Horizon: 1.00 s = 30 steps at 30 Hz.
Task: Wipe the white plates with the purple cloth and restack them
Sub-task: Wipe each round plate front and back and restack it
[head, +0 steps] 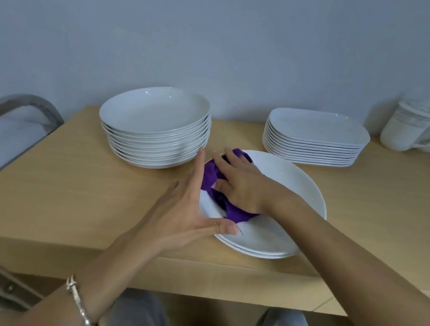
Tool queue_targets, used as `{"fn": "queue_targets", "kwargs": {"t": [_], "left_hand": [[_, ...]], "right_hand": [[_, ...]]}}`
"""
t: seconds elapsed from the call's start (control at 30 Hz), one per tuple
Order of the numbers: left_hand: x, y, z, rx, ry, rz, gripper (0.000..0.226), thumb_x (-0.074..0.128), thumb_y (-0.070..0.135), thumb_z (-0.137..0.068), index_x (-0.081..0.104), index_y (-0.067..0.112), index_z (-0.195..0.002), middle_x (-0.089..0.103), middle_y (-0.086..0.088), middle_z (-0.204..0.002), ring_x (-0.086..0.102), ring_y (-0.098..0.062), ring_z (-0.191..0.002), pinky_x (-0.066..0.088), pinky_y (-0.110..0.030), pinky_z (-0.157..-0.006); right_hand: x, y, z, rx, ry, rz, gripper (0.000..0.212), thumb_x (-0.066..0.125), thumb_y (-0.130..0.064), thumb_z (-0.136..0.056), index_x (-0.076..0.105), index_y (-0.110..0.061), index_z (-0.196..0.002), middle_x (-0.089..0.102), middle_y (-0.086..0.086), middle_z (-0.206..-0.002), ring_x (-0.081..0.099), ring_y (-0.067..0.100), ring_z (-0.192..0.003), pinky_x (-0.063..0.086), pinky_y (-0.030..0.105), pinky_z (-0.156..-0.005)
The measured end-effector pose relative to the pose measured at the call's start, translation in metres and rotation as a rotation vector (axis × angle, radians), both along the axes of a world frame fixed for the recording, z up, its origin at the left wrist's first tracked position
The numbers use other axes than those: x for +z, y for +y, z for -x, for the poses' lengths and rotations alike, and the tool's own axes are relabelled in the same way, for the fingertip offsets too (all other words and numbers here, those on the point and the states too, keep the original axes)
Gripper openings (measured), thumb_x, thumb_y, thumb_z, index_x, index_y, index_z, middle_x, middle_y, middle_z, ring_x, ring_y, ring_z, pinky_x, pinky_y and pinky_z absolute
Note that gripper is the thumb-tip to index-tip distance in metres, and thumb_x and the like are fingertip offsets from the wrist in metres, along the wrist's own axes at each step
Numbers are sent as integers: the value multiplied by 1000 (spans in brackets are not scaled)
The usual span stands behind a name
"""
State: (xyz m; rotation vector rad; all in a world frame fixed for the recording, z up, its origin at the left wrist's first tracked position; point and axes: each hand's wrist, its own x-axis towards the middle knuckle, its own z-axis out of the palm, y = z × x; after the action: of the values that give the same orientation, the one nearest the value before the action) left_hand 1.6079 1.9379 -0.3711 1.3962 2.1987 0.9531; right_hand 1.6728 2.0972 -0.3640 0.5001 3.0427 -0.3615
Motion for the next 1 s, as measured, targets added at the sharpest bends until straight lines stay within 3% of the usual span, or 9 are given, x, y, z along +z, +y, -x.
{"fn": "queue_targets", "kwargs": {"t": [0.13,0.23,0.37,0.43,0.6,0.73,0.9,1.0], "left_hand": [[-3,0,2,39,49,66,141,55,91,-40,-34,51,-140,2,24,-162,11,-12,-151,27,-40,-116],[-1,1,3,50,90,89,144,53,93,-39,-31,44,-146,8,21,-162,13,-10,-150,27,-41,-117],[0,3,2,37,120,88,147,62,90,-43,-28,40,-148,9,20,-162,14,-5,-148,24,-42,-118],[-1,3,3,22,138,68,144,56,91,-42,-29,42,-147,11,19,-162,17,-6,-147,27,-42,-116],[-5,0,0,10,46,24,127,41,105,-27,-43,67,-114,0,17,-164,13,-11,-150,26,-30,-113],[-7,0,1,-18,-2,-44,120,42,106,-29,-42,74,-109,-2,28,-157,12,-3,-148,28,-23,-111],[-1,0,0,2,60,25,124,49,100,-33,-43,69,-111,1,30,-157,15,-10,-149,28,-29,-110],[3,1,-1,19,141,89,132,48,94,-37,-40,58,-128,7,23,-161,19,-14,-147,30,-34,-110]], "right_hand": [[5,27,-24,-259,5,-216,59,32,-41,-100,12,-16,-150,6,10,-158,16,33,-140,13,47,-114],[13,29,-55,-276,-112,-261,60,29,-43,-100,10,-17,-151,8,8,-159,16,31,-142,14,45,-115],[30,1,-95,-91,-257,-14,60,31,-47,-100,7,-30,-152,6,-9,-160,7,12,-146,12,33,-116],[35,-13,-99,7,-272,136,59,35,-49,-98,10,-38,-150,5,-19,-158,4,2,-145,11,30,-117],[25,-19,-65,115,-141,256,57,39,-42,-99,13,-35,-150,7,-17,-158,5,3,-145,5,26,-117],[2,-18,-16,57,67,15,58,35,-39,-99,15,-19,-150,16,4,-157,21,28,-141,19,44,-114],[0,16,-10,-236,25,-198,61,31,-42,-99,11,-16,-149,5,10,-158,16,32,-141,14,48,-113],[7,33,-38,-332,-58,-281,61,30,-44,-99,11,-16,-150,6,9,-159,14,31,-142,11,48,-115]]}}
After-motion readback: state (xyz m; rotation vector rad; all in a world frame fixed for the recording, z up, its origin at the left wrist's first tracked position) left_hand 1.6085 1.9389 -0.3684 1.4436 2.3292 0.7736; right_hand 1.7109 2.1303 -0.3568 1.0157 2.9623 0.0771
